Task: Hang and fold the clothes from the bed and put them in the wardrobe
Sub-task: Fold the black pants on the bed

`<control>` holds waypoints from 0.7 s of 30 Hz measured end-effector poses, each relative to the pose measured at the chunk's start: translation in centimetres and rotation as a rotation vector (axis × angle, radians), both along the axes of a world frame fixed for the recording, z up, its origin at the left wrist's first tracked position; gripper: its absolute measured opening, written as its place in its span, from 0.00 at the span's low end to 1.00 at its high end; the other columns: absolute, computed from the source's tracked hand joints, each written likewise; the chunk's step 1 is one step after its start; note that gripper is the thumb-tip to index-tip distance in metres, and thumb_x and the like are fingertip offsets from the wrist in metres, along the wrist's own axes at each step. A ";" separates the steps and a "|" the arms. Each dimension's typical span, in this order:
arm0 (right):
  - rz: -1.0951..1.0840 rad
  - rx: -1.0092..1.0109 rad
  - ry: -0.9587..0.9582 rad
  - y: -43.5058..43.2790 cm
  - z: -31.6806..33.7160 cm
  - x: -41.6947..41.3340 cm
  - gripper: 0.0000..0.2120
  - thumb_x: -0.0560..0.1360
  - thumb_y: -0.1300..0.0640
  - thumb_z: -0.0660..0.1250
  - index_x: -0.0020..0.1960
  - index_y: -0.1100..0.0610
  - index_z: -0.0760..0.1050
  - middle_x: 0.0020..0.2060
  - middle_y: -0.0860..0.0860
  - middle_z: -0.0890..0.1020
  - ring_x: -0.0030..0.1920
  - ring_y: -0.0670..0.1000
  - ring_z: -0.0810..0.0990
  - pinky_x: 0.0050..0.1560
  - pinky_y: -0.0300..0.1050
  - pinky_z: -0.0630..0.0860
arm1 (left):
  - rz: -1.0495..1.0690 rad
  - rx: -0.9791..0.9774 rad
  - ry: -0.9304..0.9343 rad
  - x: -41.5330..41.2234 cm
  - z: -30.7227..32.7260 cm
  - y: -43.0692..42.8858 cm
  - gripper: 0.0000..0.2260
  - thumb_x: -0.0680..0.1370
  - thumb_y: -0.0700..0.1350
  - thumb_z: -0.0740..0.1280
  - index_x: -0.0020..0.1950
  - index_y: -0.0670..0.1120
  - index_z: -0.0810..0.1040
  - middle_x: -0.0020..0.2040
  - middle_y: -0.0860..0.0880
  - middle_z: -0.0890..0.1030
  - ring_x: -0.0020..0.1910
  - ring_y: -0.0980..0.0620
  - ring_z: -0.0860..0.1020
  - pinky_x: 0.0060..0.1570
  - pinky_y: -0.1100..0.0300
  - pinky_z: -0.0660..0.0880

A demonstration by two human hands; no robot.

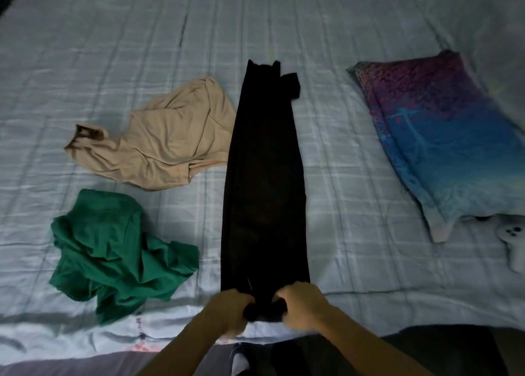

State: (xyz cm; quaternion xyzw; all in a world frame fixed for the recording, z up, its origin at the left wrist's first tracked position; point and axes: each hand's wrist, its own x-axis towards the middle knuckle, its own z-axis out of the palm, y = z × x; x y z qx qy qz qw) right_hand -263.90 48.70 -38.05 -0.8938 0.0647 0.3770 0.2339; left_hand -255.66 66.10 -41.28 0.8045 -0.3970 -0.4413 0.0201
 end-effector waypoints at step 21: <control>0.000 -0.227 -0.383 -2.0 -4.6 3.3 0.33 0.73 0.53 0.68 0.75 0.55 0.59 0.72 0.59 0.63 0.74 0.60 0.58 0.71 0.58 0.56 | 0.127 -0.182 -0.435 3.3 -3.4 -2.3 0.35 0.59 0.50 0.77 0.65 0.44 0.74 0.58 0.38 0.78 0.54 0.37 0.79 0.46 0.46 0.78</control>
